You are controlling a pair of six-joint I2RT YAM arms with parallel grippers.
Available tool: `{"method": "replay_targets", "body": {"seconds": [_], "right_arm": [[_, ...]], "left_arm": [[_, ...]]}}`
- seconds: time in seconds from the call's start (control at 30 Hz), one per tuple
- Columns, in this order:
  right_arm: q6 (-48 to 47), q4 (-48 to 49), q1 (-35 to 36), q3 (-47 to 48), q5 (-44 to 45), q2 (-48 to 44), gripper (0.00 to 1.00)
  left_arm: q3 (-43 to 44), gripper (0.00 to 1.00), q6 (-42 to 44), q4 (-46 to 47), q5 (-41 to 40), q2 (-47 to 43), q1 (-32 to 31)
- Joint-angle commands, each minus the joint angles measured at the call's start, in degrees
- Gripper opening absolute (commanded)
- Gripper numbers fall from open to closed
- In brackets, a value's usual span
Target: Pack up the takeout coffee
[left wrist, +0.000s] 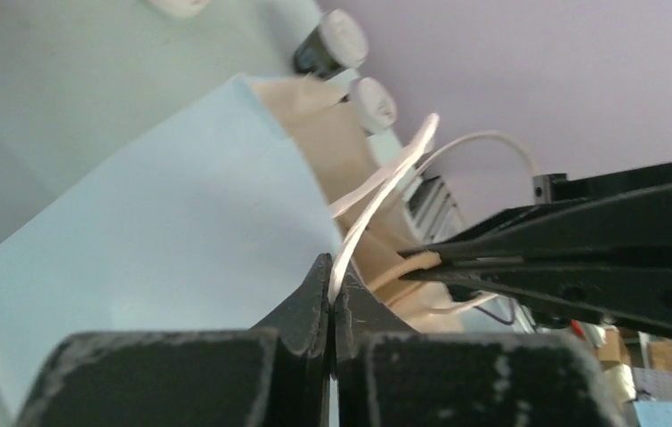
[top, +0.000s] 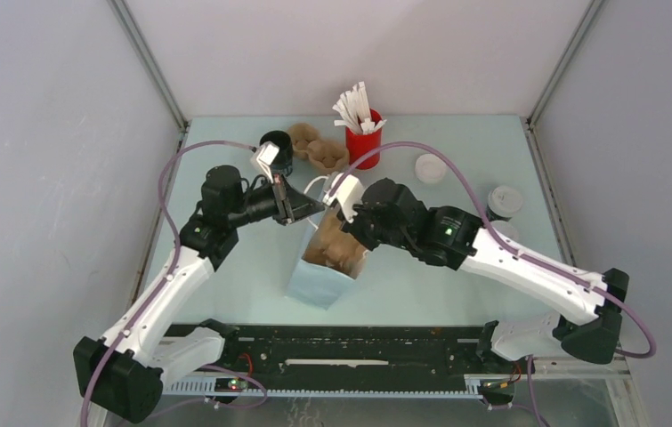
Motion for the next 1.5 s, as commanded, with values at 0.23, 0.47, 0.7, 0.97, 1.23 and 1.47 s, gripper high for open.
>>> {"method": "replay_targets", "body": {"seconds": [0.23, 0.47, 0.7, 0.97, 1.23, 1.47], "right_arm": [[-3.3, 6.6, -0.7, 0.5, -12.9, 7.0, 0.00], [-1.7, 4.6, -2.6, 2.5, -13.4, 9.8, 0.00], [-2.0, 3.7, -3.2, 3.1, -15.2, 11.6, 0.00], [-2.9, 2.8, -3.4, 4.7, -15.8, 13.9, 0.02], [-3.8, 2.1, -3.5, 5.5, -13.3, 14.6, 0.08], [-3.1, 1.7, -3.2, 7.7, -7.1, 15.3, 0.44]], "left_arm": [[6.7, 0.00, 14.2, -21.1, -12.6, -3.5, 0.3], [7.8, 0.00, 12.8, -20.2, -13.7, -4.5, 0.3], [7.3, 0.00, 12.8, -20.0, -13.3, -4.9, 0.3], [6.6, 0.00, 13.4, -20.3, -13.7, -5.8, 0.3], [6.1, 0.00, 13.9, -20.4, -14.3, -6.4, 0.3], [5.4, 0.00, 14.0, -20.5, -14.3, -6.9, 0.3]]}}
